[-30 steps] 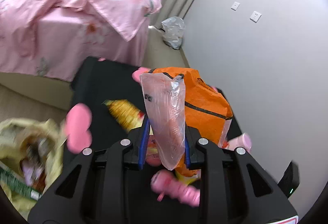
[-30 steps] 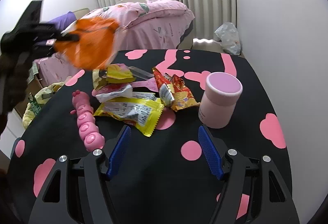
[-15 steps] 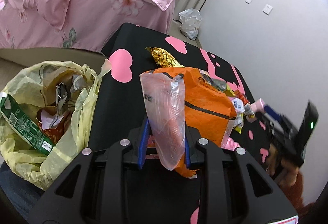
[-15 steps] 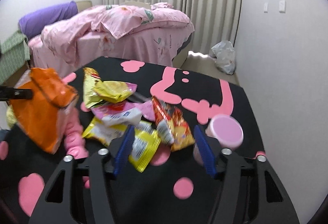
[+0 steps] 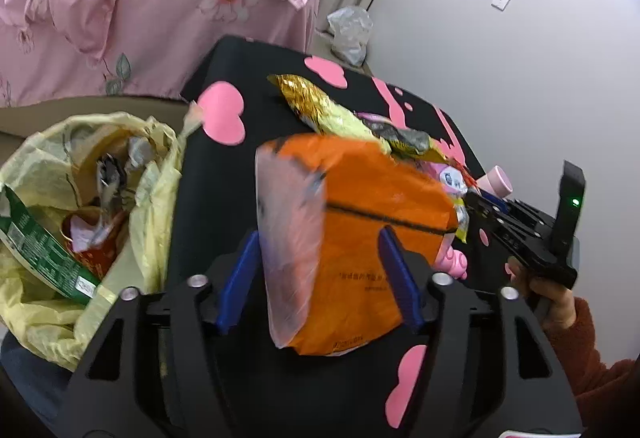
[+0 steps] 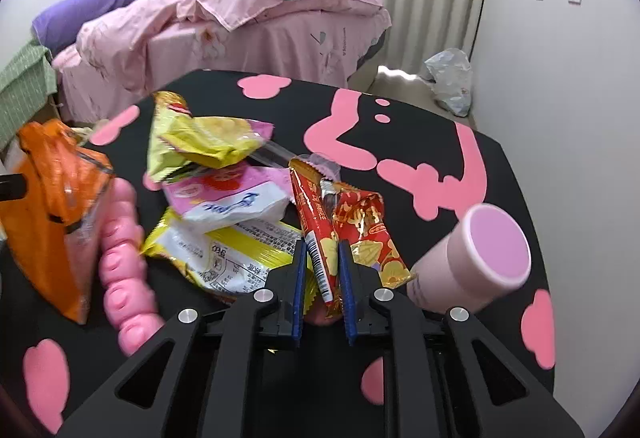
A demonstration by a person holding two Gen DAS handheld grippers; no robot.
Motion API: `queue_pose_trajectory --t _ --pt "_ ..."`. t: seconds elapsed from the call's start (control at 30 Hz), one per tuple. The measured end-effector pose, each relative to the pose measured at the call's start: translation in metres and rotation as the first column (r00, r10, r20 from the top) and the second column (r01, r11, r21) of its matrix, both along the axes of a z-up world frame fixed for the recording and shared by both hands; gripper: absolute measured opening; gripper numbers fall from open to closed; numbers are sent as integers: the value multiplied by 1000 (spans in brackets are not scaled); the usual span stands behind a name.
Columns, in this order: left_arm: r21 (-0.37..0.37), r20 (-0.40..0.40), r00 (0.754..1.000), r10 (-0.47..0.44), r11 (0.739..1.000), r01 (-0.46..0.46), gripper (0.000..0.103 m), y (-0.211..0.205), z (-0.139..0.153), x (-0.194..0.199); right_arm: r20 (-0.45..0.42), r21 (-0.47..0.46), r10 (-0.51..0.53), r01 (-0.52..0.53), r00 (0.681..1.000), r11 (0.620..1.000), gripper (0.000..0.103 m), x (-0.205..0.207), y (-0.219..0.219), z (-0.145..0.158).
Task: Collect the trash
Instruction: 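Lift the orange bag with the left tool while the right tool grasps red snack wrappers, then carry the orange bag and red wrappers over the yellow bag and release both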
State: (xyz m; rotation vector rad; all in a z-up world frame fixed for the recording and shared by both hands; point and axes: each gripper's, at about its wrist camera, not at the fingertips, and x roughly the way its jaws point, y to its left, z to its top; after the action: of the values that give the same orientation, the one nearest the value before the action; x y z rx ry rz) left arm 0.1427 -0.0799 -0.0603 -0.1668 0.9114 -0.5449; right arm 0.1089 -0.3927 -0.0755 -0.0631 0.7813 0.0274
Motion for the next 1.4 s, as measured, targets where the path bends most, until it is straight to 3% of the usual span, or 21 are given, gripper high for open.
queue_pose_trajectory --t 0.27,0.33,0.6,0.67,0.77,0.8,0.9,0.97,1.13,1.3,1.4 --pt "-82 71 997 3 997 2 84 14 11 7 55 114 1 -7 998 993 13 -35 -9 21" --pt "-78 26 1000 -8 997 10 89 11 4 17 74 129 8 -17 997 992 13 -45 -7 27" --pt "6 -84 996 -13 1000 13 88 -13 -26 39 100 132 37 -50 994 990 13 -67 2 35" --pt "9 -110 994 1 1000 0 84 -14 -32 39 101 127 44 -57 994 990 13 -70 6 36" --pt "51 -104 994 32 998 -27 59 -15 -31 34 105 130 51 -65 993 989 13 -72 9 37" --pt "31 -122 992 21 999 -17 48 -13 -33 32 108 132 54 -68 993 989 13 -73 11 39" --pt "3 -142 990 10 1000 -10 25 -9 -35 25 117 132 61 -76 991 988 13 -74 16 42" --pt "-13 -119 993 17 1000 -18 19 -3 -30 18 124 129 66 -82 990 988 13 -76 19 45" --pt "-52 12 996 84 995 -84 16 26 8 -2 152 123 94 -114 984 986 13 -79 30 60" --pt "-24 138 982 132 991 -130 16 53 47 -22 185 119 128 -152 974 981 13 -78 45 78" --pt "-34 169 971 169 986 -166 16 72 60 -32 196 115 159 -183 968 976 13 -75 60 87"
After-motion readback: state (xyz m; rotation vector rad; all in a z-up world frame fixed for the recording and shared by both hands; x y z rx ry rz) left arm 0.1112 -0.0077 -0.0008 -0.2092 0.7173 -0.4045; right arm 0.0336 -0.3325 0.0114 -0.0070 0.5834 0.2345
